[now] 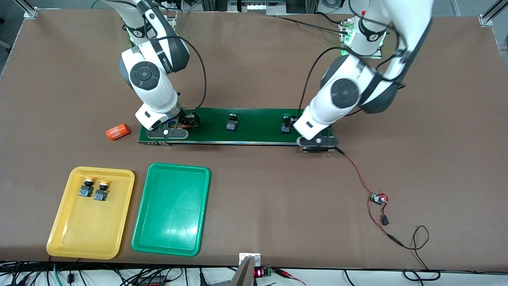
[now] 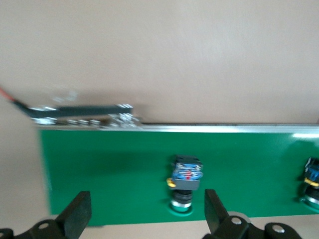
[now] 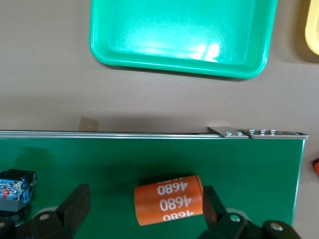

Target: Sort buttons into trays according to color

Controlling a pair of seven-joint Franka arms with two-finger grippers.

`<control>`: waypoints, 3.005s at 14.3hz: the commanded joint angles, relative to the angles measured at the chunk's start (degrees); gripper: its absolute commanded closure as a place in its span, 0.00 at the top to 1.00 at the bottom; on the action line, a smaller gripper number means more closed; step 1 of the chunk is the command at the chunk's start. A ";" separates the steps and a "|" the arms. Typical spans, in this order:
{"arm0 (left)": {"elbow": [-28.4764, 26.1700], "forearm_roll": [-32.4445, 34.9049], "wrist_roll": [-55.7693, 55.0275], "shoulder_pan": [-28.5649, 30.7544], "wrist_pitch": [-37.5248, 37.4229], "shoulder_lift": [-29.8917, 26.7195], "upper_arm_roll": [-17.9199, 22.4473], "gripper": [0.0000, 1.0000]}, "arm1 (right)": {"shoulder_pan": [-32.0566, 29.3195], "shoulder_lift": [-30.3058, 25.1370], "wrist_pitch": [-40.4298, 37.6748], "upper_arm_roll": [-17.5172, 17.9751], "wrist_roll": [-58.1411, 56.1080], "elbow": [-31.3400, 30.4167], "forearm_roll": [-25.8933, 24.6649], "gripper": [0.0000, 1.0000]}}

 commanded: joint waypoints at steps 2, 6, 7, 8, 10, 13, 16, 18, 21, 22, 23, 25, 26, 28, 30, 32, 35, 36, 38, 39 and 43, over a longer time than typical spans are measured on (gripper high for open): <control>-0.41 -0.23 7.97 1.52 -4.69 -7.65 6.36 1.00 | 0.14 0.46 0.72 1.03 -0.40 -0.32 2.46 1.00; 2.93 -0.23 26.34 3.79 -14.53 -9.68 12.97 1.00 | 0.23 0.90 0.72 2.79 -0.40 -1.28 2.73 1.00; 3.99 -0.23 29.34 5.28 -15.86 -9.77 13.59 1.00 | 0.40 1.25 0.72 2.88 -0.32 -1.46 2.82 1.00; 6.35 -0.15 31.37 6.86 -17.26 -9.51 14.29 1.00 | 0.84 1.43 0.81 3.22 -0.05 -1.46 2.82 1.00; 10.13 2.47 34.54 10.47 -20.87 -9.24 14.65 1.00 | 1.63 2.48 1.24 3.58 1.61 -1.46 3.95 1.00; 13.57 3.99 34.38 11.71 -26.06 -9.59 14.56 1.00 | 1.81 3.71 2.92 3.58 1.79 -1.46 4.83 1.00; 16.21 4.16 32.98 12.76 -28.43 -9.77 14.48 1.00 | 1.72 3.98 2.92 3.58 1.79 -1.46 6.07 1.00; 17.53 4.69 32.80 12.07 -28.88 -9.16 14.04 1.00 | 1.54 4.24 2.83 3.58 4.06 -1.37 6.16 1.00; 17.88 4.51 33.41 12.41 -28.36 -8.80 14.03 1.00 | 1.46 4.59 3.01 3.49 4.43 -1.20 6.07 1.00; 17.88 3.73 33.50 12.94 -28.27 -8.63 14.47 1.00 | 1.37 4.59 3.09 3.49 4.43 -1.20 6.16 1.00; 17.97 2.16 32.98 14.16 -28.27 -8.28 14.47 1.00 | 1.45 4.94 3.09 3.58 4.52 -1.11 6.16 1.00; 18.06 -0.05 32.97 16.01 -26.78 -8.45 14.56 1.00 | 1.46 5.56 3.27 3.49 4.61 -1.02 6.94 1.00; 18.15 -0.14 32.97 17.58 -26.68 -8.63 14.21 1.00 | 1.46 5.91 3.27 3.49 4.61 -0.93 7.38 1.00; 18.06 0.38 33.41 17.78 -27.21 -8.98 13.77 1.00 | 1.46 6.17 3.36 3.49 4.61 -0.76 7.48 1.00; 18.15 0.56 33.24 17.69 -27.65 -9.24 13.60 1.00 | 1.37 6.53 3.53 3.58 5.74 -0.76 7.48 1.00; 18.15 0.04 33.24 18.04 -28.17 -9.50 14.12 1.00 | 1.46 7.05 3.97 3.49 6.01 -0.76 7.48 1.00; 18.15 -1.29 32.98 18.22 -29.41 -9.68 14.04 1.00 | 1.54 8.11 5.29 3.49 6.28 -0.76 7.48 1.00; 18.15 -1.81 32.97 18.30 -30.02 -9.68 14.04 1.00 | 1.46 8.54 5.38 3.49 6.28 -0.76 7.48 1.00; 18.15 -4.09 32.89 18.30 -30.99 -9.68 14.30 1.00 | 1.46 9.07 5.99 3.49 6.28 -0.76 7.48 1.00; 18.15 -4.36 32.80 18.30 -31.16 -9.77 14.30 1.00 | 1.37 9.25 6.08 3.49 6.19 -0.76 7.48 0.97; 18.15 -4.10 32.89 18.22 -31.52 -9.77 14.04 1.00 | 1.02 9.43 6.26 3.40 5.75 -0.67 7.39 0.53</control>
